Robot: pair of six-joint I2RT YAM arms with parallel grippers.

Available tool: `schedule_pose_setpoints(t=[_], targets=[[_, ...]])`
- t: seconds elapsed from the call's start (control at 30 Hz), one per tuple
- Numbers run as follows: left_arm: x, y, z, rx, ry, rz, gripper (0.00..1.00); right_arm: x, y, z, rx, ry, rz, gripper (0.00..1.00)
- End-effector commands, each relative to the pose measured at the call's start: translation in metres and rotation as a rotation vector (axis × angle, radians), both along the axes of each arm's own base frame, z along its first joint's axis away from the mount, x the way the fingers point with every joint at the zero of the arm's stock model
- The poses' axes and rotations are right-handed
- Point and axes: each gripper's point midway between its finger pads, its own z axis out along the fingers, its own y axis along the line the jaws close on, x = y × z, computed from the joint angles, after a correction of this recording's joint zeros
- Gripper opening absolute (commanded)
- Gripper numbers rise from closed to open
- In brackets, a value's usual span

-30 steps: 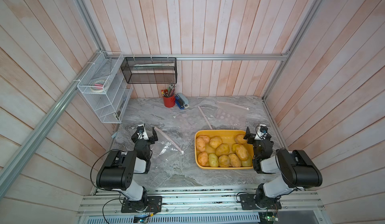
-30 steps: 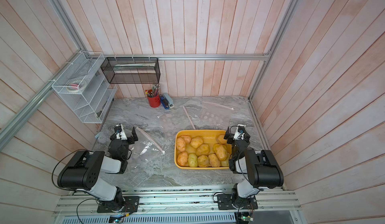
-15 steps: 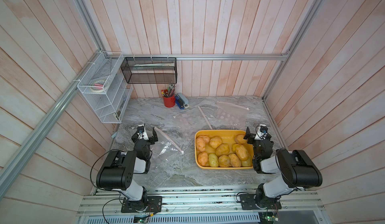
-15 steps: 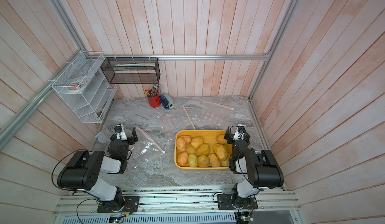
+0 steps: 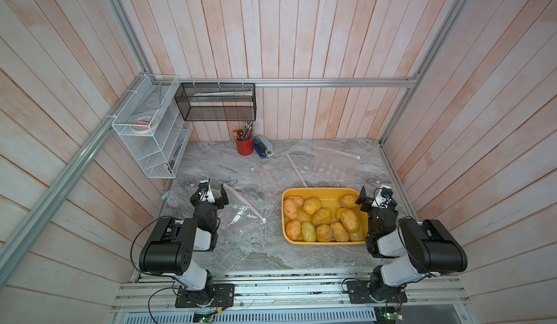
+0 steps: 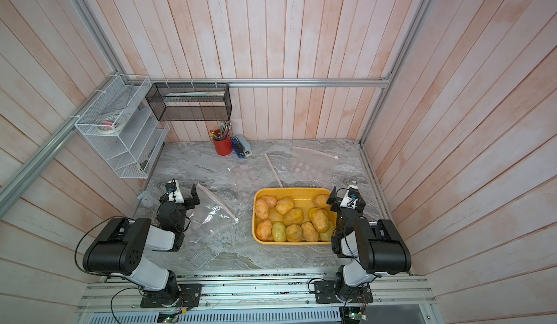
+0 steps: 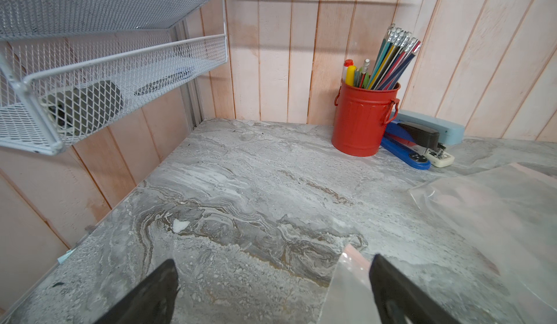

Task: Put the potatoes into a zipper bag and zip it
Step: Pick up the zipper food storage bag at the center of the board.

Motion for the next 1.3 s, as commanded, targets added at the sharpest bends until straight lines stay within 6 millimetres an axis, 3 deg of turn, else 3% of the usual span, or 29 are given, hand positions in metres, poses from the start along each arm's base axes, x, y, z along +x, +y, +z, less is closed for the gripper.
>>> schedule_pose_setpoints(t=[0.0, 0.13, 0.17, 0.23, 0.33, 0.4, 0.47, 0.57, 0.6, 0.63, 0.7, 0.77, 0.87, 0.93, 1.03, 1.13, 1.17, 1.23, 1.27], targets=[[-0.013, 0.000, 0.019, 0.016, -0.081, 0.035, 1.00, -0.011, 0.001, 0.023, -0.008, -0.084, -0.022, 0.98], [-0.017, -0.003, 0.029, 0.046, -0.113, 0.041, 1.00, 0.000, 0.037, 0.043, -0.147, -0.053, 0.050, 0.98], [-0.021, 0.001, 0.037, 0.062, -0.123, 0.117, 1.00, 0.003, 0.045, 0.049, -0.152, -0.049, 0.063, 0.98], [-0.030, 0.002, 0.064, 0.092, -0.159, 0.199, 1.00, 0.006, 0.056, 0.061, -0.085, -0.070, 0.118, 0.98], [-0.044, 0.003, 0.104, -0.058, -0.266, 0.192, 1.00, 0.003, 0.064, 0.078, 0.041, -0.112, 0.175, 0.98], [-0.046, -0.002, 0.123, -0.224, -0.271, 0.141, 1.00, 0.003, 0.068, 0.092, 0.163, -0.137, 0.212, 0.98], [-0.044, -0.016, 0.132, -0.361, -0.166, 0.031, 1.00, 0.012, 0.074, 0.100, 0.312, -0.077, 0.262, 0.98], [-0.052, -0.052, 0.148, -0.377, -0.072, -0.227, 1.00, 0.022, 0.096, 0.107, 0.390, 0.049, 0.389, 0.98], [-0.055, -0.055, 0.151, -0.367, -0.074, -0.254, 1.00, 0.022, 0.107, 0.111, 0.384, 0.075, 0.455, 0.98], [-0.058, -0.049, 0.149, -0.385, -0.078, -0.222, 1.00, 0.021, 0.119, 0.113, 0.368, 0.101, 0.530, 0.98], [-0.067, -0.009, 0.125, -0.507, -0.059, 0.027, 1.00, 0.017, 0.129, 0.114, 0.386, 0.107, 0.595, 0.98], [-0.070, -0.017, 0.128, -0.492, -0.077, -0.062, 1.00, 0.011, 0.125, 0.112, 0.463, 0.090, 0.585, 0.98], [-0.067, -0.015, 0.125, -0.513, 0.035, -0.021, 1.00, 0.000, 0.128, 0.118, 0.535, 0.048, 0.653, 0.98], [-0.068, 0.006, 0.108, -0.577, 0.176, 0.175, 1.00, -0.001, 0.138, 0.121, 0.541, 0.066, 0.718, 0.98], [-0.093, 0.046, 0.074, -0.640, 0.410, 0.608, 1.00, 0.008, 0.147, 0.115, 0.555, 0.146, 0.752, 0.98], [-0.087, 0.059, 0.054, -0.597, 0.578, 0.658, 1.00, 0.015, 0.142, 0.100, 0.593, 0.200, 0.713, 0.98], [-0.095, 0.067, 0.043, -0.641, 0.614, 0.716, 1.00, 0.014, 0.139, 0.100, 0.599, 0.176, 0.709, 0.98], [-0.096, 0.063, 0.020, -0.730, 0.750, 0.647, 1.00, 0.009, 0.136, 0.100, 0.608, 0.136, 0.698, 0.98], [-0.089, 0.058, 0.017, -0.717, 0.781, 0.583, 1.00, 0.009, 0.132, 0.101, 0.604, 0.129, 0.674, 0.98]])
